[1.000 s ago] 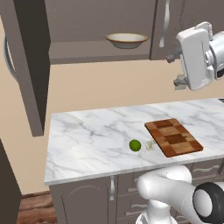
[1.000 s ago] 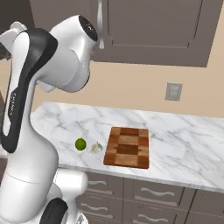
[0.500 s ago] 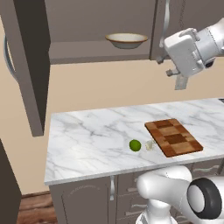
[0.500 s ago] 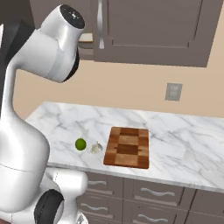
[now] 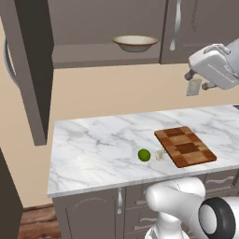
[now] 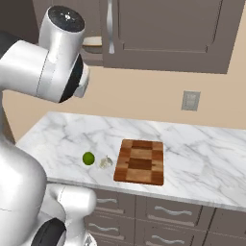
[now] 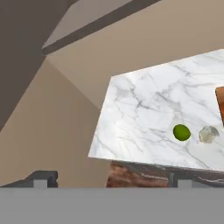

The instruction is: Open the cabinet. Place the bowl and condiment on the counter. Then place the lime and garlic on the cutting board.

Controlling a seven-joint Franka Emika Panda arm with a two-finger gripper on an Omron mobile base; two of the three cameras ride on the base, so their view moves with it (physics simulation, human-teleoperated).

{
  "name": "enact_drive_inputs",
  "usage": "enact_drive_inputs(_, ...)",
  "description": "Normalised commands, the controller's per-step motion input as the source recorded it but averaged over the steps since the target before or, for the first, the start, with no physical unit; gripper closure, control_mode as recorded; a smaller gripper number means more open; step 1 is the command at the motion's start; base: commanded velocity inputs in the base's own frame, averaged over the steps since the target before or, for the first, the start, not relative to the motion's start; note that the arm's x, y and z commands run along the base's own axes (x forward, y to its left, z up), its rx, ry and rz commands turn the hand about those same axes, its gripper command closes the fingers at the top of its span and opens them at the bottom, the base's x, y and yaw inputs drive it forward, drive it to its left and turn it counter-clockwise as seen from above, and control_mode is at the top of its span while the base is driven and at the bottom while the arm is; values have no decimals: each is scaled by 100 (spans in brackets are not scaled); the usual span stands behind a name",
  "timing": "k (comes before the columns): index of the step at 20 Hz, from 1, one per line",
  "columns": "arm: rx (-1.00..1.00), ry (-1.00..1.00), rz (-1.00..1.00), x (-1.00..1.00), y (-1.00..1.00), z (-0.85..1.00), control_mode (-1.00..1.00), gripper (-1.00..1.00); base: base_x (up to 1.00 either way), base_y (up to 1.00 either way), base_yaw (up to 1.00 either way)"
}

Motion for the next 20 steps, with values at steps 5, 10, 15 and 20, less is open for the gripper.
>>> enact_drive_inputs(5, -16, 0, -28, -19, -32, -84, -100, -100, 0, 0, 0)
enact_drive_inputs(10, -19, -5, -23, -5, -6, -31, -100, -100, 0, 0, 0)
enact_drive_inputs(15, -11, -12, -20, -1, -11, 15, -100, -100, 0, 0, 0)
enact_drive_inputs(20, -6, -10, -14, 0, -23, 37, -100, -100, 0, 0, 0)
